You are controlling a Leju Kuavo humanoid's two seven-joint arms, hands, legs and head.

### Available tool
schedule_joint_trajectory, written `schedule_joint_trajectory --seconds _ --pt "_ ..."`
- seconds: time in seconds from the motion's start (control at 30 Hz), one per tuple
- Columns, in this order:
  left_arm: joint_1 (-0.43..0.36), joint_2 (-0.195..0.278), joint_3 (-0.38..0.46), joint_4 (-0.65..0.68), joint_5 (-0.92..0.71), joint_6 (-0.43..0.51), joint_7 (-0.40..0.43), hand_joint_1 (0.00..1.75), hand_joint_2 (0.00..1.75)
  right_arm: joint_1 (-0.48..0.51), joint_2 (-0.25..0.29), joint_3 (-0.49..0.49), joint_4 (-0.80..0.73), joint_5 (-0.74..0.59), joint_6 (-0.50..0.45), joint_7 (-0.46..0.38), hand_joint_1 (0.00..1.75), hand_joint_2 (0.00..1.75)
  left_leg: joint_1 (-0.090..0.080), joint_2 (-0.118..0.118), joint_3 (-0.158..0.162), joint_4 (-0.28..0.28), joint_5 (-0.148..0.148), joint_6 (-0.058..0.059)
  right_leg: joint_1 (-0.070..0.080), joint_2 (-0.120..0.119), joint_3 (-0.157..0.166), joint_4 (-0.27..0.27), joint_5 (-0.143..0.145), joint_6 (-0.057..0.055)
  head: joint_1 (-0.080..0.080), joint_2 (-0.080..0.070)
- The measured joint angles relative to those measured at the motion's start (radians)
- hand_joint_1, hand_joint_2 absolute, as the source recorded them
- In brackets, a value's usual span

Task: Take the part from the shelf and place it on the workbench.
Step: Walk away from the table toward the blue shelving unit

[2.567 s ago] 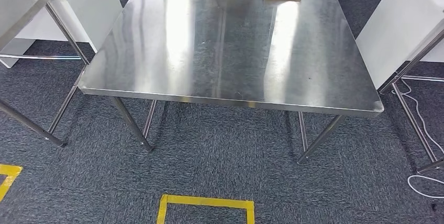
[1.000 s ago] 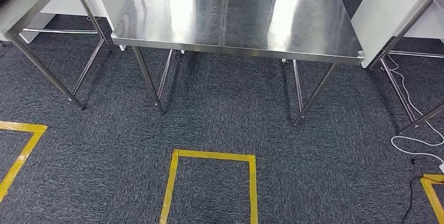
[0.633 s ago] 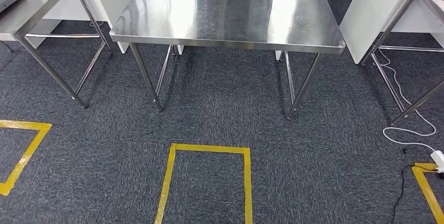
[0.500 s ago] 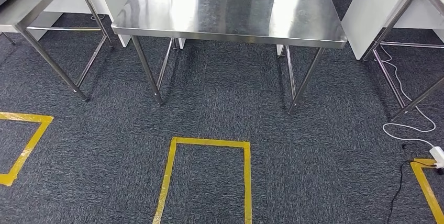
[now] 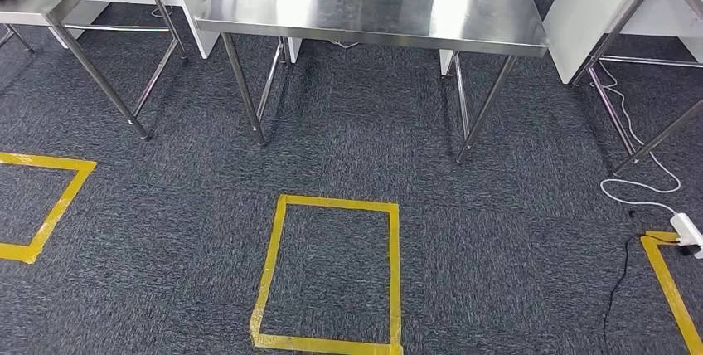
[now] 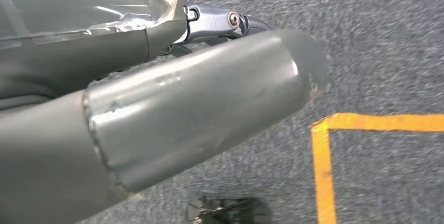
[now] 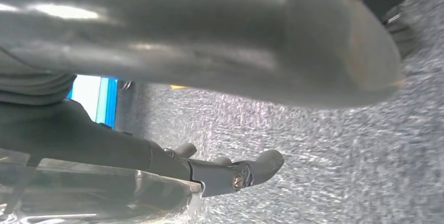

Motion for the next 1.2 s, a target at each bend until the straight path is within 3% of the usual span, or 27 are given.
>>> schedule_joint_trajectory --seconds 0.03,0.1,0.17,0.2,0.23,0.27,0.33,0.37,0.4,0.43,0.47,0.53,0.6,0.63,0.7,0.73,0.8,0.87,0.9,0.93,0.97,1.03,1.07,1.1,1.13,1.2 --pt "0.000 -0.001 0.000 0.000 0.000 0.000 0.000 0.00 0.00 -0.001 0.000 0.000 0.000 0.000 0.000 -0.001 0.00 0.00 0.000 0.000 -0.010 0.003 0.012 -0.008 0.001 0.001 0.063 -0.087 -0.004 0.001 0.001 0.000" --pt "0.000 -0.001 0.000 0.000 0.000 0.000 0.000 0.00 0.00 -0.002 0.001 0.000 0.000 0.001 0.000 -0.002 0.00 0.00 -0.002 -0.001 -0.019 0.005 0.036 -0.022 0.007 0.004 0.132 -0.203 -0.030 -0.011 0.001 0.000" --pt "0.001 -0.001 0.000 0.000 0.000 0.000 0.000 0.00 0.00 0.000 0.001 0.000 0.001 0.001 0.000 -0.004 0.00 0.00 0.000 -0.001 -0.024 0.000 0.056 -0.034 0.009 0.005 0.124 -0.218 -0.030 -0.031 -0.001 0.000" --pt "0.002 0.000 0.000 0.001 0.000 0.001 0.000 0.00 0.00 0.001 0.001 0.000 0.001 0.002 0.000 -0.004 0.00 0.00 0.004 -0.003 -0.030 0.007 0.048 -0.038 0.007 0.003 0.115 -0.215 -0.021 -0.042 -0.001 0.000" --pt "0.004 0.000 0.000 0.001 0.000 0.001 0.000 0.00 0.00 0.002 0.001 0.000 0.001 0.002 0.000 -0.004 0.00 0.00 0.006 -0.005 -0.041 0.029 0.018 -0.042 0.004 0.001 0.105 -0.213 -0.011 -0.056 -0.003 0.000" --pt "0.005 0.000 0.000 0.002 0.000 0.001 0.000 0.00 0.00 0.003 0.002 0.000 0.001 0.002 0.000 -0.004 0.00 0.00 0.008 -0.008 -0.057 0.075 -0.031 -0.044 0.003 -0.001 0.093 -0.213 0.001 -0.071 -0.004 0.000" --pt "0.006 0.000 0.000 0.002 0.000 0.001 0.000 0.00 0.00 0.005 0.002 0.000 0.001 0.002 0.000 -0.005 0.00 0.00 0.008 -0.013 -0.092 0.215 -0.142 -0.045 0.013 -0.005 0.065 -0.211 0.025 -0.090 -0.005 0.000" --pt "0.006 0.001 0.000 0.002 0.000 0.001 0.000 0.00 0.00 0.005 0.002 0.000 0.001 0.002 0.000 -0.005 0.00 0.00 0.008 -0.015 -0.102 0.281 -0.172 -0.045 0.019 -0.006 0.051 -0.210 0.036 -0.094 -0.005 0.000" --pt "0.006 0.001 0.000 0.002 0.000 0.001 0.000 0.00 0.00 0.006 0.002 0.000 0.001 0.002 0.000 -0.005 0.00 0.00 0.008 -0.016 -0.098 0.320 -0.178 -0.043 0.023 -0.006 0.038 -0.209 0.047 -0.095 -0.005 0.000" --pt "0.006 0.002 0.000 0.002 0.000 0.001 0.000 0.00 0.00 0.006 0.002 0.000 0.001 0.001 0.000 -0.005 0.00 0.00 0.007 -0.016 -0.079 0.325 -0.166 -0.040 0.027 -0.006 0.025 -0.207 0.056 -0.094 -0.006 0.000" --pt "0.005 0.002 0.000 0.002 0.000 0.001 0.000 0.00 0.00 0.006 0.002 0.000 0.001 0.000 0.000 -0.005 0.00 0.00 0.006 -0.016 -0.042 0.292 -0.143 -0.035 0.030 -0.006 0.014 -0.204 0.065 -0.093 -0.006 0.000" --pt "0.003 0.003 0.000 0.002 -0.001 0.001 0.000 0.00 0.00 0.006 0.004 0.000 0.001 -0.002 0.000 -0.005 0.00 0.00 -0.001 -0.018 0.073 0.151 -0.112 -0.018 0.036 -0.004 -0.006 -0.195 0.080 -0.087 -0.006 0.000" --pt "0.000 0.005 0.000 0.001 -0.003 0.001 0.000 0.00 0.00 0.006 0.006 0.000 0.001 -0.004 0.000 -0.005 0.00 0.00 -0.010 -0.019 0.157 0.033 -0.117 -0.004 0.040 -0.006 -0.022 -0.186 0.094 -0.077 -0.005 0.000" --pt "-0.001 0.006 0.000 0.001 -0.005 0.001 0.000 0.00 0.00 0.005 0.007 0.000 0.001 -0.006 0.000 -0.005 0.00 0.00 -0.014 -0.018 0.171 0.005 -0.122 -0.001 0.041 -0.007 -0.029 -0.183 0.101 -0.071 -0.005 0.000" --pt "-0.002 0.005 0.000 0.001 -0.009 0.000 0.000 0.00 0.00 0.005 0.008 0.000 0.001 -0.007 0.000 -0.005 0.00 0.00 -0.014 -0.014 0.161 -0.014 -0.116 0.007 0.042 -0.008 -0.041 -0.177 0.110 -0.059 -0.006 0.000" --pt "-0.002 0.005 0.000 0.002 -0.010 0.000 0.000 0.00 0.00 0.006 0.008 0.000 0.001 -0.007 0.000 -0.005 0.00 0.00 -0.012 -0.012 0.151 -0.021 -0.106 0.014 0.042 -0.006 -0.053 -0.161 0.096 -0.057 -0.005 0.000" --pt "-0.002 0.004 0.000 0.002 -0.011 0.000 0.000 0.00 0.00 0.006 0.007 0.000 0.001 -0.007 0.000 -0.005 0.00 0.00 -0.010 -0.007 0.124 -0.028 -0.080 0.028 0.036 -0.001 -0.091 -0.075 0.025 -0.063 -0.002 0.000" --pt "-0.001 0.005 0.000 0.002 -0.011 -0.001 0.001 0.00 0.00 0.007 0.008 0.000 0.001 -0.007 0.000 -0.005 0.00 0.00 -0.011 -0.004 0.093 -0.027 -0.056 0.030 0.026 0.001 -0.128 0.055 -0.050 -0.062 0.001 0.000" --pt "-0.001 0.005 0.000 0.002 -0.011 -0.001 0.001 0.00 0.00 0.007 0.008 0.000 0.001 -0.007 0.000 -0.005 0.00 0.00 -0.010 -0.003 0.077 -0.027 -0.043 0.027 0.020 0.002 -0.133 0.100 -0.061 -0.053 0.001 0.000" --pt "-0.001 0.004 0.000 0.002 -0.011 -0.001 0.001 0.00 0.00 0.008 0.007 0.000 0.001 -0.007 0.000 -0.005 0.00 0.00 -0.009 -0.001 0.061 -0.025 -0.031 0.023 0.014 0.002 -0.120 0.113 -0.053 -0.038 0.001 0.000" --pt "-0.001 0.004 0.000 0.002 -0.011 -0.001 0.001 0.00 0.00 0.008 0.007 0.000 0.001 -0.007 0.000 -0.005 0.00 0.00 -0.007 0.000 0.045 -0.023 -0.020 0.018 0.007 0.002 -0.088 0.086 -0.030 -0.021 0.001 0.000" --pt "0.000 0.004 0.000 0.002 -0.011 -0.002 0.001 0.00 0.00 0.007 0.007 0.000 0.001 -0.007 0.000 -0.006 0.00 0.00 -0.003 0.001 0.020 -0.014 -0.002 0.004 -0.004 0.002 0.020 -0.058 0.003 0.002 0.003 0.000" --pt "0.000 0.004 0.000 0.002 -0.011 -0.002 0.000 0.00 0.00 0.006 0.007 0.000 0.001 -0.007 0.000 -0.006 0.00 0.00 -0.002 0.001 0.011 -0.008 0.007 -0.004 -0.003 0.004 0.068 -0.131 0.002 0.001 0.004 0.000" --pt "0.000 0.004 0.000 0.001 -0.011 -0.002 0.000 0.00 0.00 0.005 0.007 0.000 0.001 -0.007 0.000 -0.007 0.00 0.00 -0.003 0.001 0.005 -0.003 0.014 -0.012 0.000 0.005 0.097 -0.183 -0.007 -0.004 0.005 0.000" --pt "0.000 0.005 0.000 0.001 -0.011 -0.002 -0.001 0.00 0.00 0.005 0.007 0.000 0.002 -0.008 0.000 -0.008 0.00 0.00 -0.004 0.001 0.000 0.001 0.021 -0.018 0.005 0.007 0.108 -0.208 -0.016 -0.012 0.004 0.000" --pt "0.002 0.005 0.001 0.002 -0.010 -0.001 -0.002 0.00 0.00 0.006 0.007 0.000 0.002 -0.007 0.002 -0.009 0.00 0.00 -0.001 0.000 -0.005 0.005 0.029 -0.028 0.004 0.006 0.092 -0.206 -0.012 -0.030 0.001 0.000"
